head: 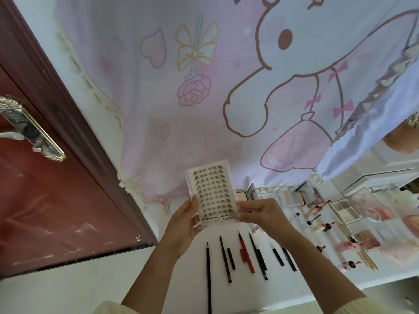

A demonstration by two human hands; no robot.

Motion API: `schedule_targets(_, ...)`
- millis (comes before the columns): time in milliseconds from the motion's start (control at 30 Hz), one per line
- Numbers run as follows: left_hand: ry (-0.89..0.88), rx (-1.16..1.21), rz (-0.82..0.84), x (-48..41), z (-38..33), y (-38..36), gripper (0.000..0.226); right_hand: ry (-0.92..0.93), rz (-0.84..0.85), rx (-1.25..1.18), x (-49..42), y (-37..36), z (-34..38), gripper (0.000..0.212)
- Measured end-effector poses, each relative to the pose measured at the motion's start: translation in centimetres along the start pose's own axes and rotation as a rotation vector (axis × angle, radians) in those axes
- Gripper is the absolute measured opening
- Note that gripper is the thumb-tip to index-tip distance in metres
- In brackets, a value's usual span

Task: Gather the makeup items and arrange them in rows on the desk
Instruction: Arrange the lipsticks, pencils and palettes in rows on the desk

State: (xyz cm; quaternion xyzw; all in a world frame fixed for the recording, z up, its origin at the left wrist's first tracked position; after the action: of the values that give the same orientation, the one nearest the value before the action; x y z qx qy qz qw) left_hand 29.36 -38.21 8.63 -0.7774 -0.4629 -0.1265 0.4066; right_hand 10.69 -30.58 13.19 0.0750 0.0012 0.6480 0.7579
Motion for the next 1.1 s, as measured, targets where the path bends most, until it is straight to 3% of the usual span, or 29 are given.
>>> schedule_targets(100, 0.039, 0.034, -0.006, -0.1, -0.1, 0.0, 0.037, 0.033, -0.006, 0.019, 0.0, -0.8, 1.2, 0.027)
schedule_targets(267, 0.136, -0.006, 0.013, 0.1, -0.2, -0.6, 0.034, 0.045, -0.162, 0.010, -1.3, -0.4, 3.4, 0.028)
schedule_targets(467, 0.184, -0.046, 0.046, 0.4, -0.2, -1.6, 0.030, 0.002, -0.176, -0.001, -1.9, -0.3, 4.4, 0.041)
schedule_targets(767, 0.191, -0.055, -0.016, 1.2, -0.4, -1.7, 0.023, -0.054, -0.208, 0.003, -1.8, -0.1, 4.5, 0.043)
schedule_targets(1100, 0.311, -0.211, 0.015, 2.3, -1.2, -2.6, 0.023, -0.286, -0.301, -0.200, -1.5, 1.6, 0.7, 0.024)
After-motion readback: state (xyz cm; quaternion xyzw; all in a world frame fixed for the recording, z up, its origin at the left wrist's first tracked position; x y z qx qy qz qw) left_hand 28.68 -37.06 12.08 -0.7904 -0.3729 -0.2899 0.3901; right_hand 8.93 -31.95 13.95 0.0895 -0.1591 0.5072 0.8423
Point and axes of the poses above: each hand's wrist, its own x-axis away from the middle knuckle, its own y-axis out of the back of the hand, z = x × y, the point moved 3 cm from there along -x, towards the middle knuckle, and after that the axes turned 11 degrees about y, right-handed, at the moved point
